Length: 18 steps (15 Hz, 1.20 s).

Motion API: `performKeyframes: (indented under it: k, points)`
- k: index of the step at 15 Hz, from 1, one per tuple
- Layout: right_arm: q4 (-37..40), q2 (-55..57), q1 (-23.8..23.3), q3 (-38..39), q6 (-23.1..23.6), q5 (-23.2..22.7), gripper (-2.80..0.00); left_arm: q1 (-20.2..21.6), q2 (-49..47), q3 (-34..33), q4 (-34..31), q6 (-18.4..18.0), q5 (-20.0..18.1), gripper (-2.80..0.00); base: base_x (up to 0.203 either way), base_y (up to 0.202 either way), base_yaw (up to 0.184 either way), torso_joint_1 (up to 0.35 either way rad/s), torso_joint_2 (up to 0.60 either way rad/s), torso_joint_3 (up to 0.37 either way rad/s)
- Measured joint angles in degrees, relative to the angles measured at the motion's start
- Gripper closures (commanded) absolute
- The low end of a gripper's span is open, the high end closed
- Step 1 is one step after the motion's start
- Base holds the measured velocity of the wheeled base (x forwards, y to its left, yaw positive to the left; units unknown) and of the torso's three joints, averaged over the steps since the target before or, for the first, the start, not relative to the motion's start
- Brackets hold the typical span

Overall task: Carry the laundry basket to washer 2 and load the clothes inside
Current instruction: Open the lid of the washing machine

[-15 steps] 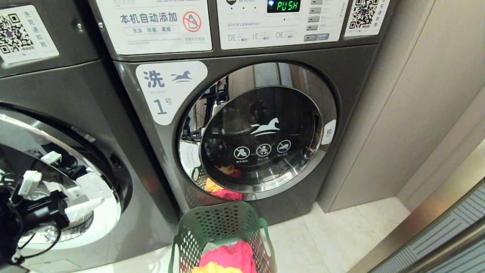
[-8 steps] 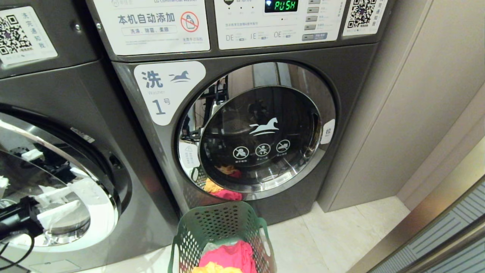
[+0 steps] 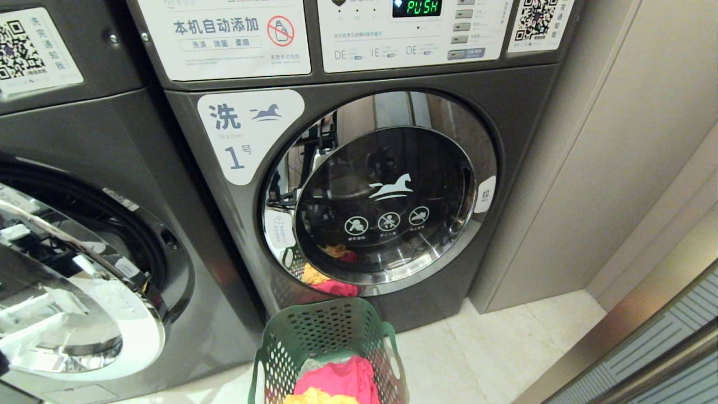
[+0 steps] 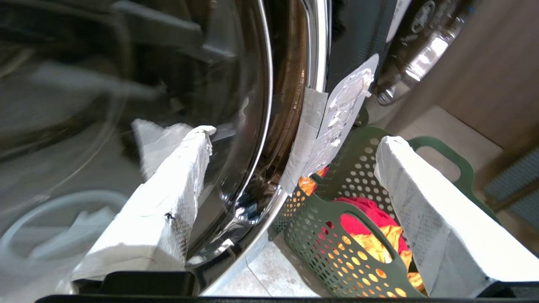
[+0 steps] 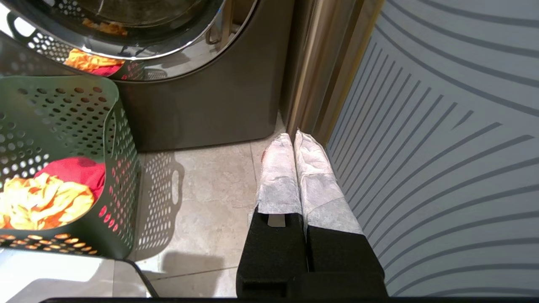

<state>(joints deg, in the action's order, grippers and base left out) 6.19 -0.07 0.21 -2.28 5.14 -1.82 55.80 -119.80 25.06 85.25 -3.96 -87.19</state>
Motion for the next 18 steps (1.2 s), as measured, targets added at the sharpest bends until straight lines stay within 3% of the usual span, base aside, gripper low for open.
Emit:
performKeyframes:
  k: [2,7,9,11,14,16,18]
  points:
    - [0.0,0.0,0.1,0.0,0.0,0.0,0.0,6.7,5.9,-4.0,-1.4,0.0,0.7,-2.8,0.0,0.0,0.0,0.0,0.0,0.0]
    - [0.0,0.0,0.0,0.0,0.0,0.0,0.0,32.4,28.0,-8.8,-11.1,2.7,0.6,-2.8,0.0,0.0,0.0,0.0,0.0,0.0]
    - [0.0,0.0,0.0,0.0,0.0,0.0,0.0,39.3,39.3,-8.7,-17.4,6.0,4.3,-2.8,0.0,0.0,0.0,0.0,0.0,0.0]
    - [0.0,0.0,0.0,0.0,0.0,0.0,0.0,42.9,50.4,-7.6,-23.4,11.7,13.5,-2.8,0.0,0.0,0.0,0.0,0.0,0.0]
    - [0.0,0.0,0.1,0.0,0.0,0.0,0.0,43.1,61.0,0.9,-28.6,16.9,30.1,-2.8,0.0,0.0,0.0,0.0,0.0,0.0]
    - [0.0,0.0,0.0,0.0,0.0,0.0,0.0,42.3,64.3,10.2,-32.8,16.9,35.0,-2.8,0.0,0.0,0.0,0.0,0.0,0.0]
    - [0.0,0.0,0.0,0.0,0.0,0.0,0.0,41.7,66.0,21.2,-41.1,16.8,36.3,-2.8,0.0,0.0,0.0,0.0,0.0,0.0]
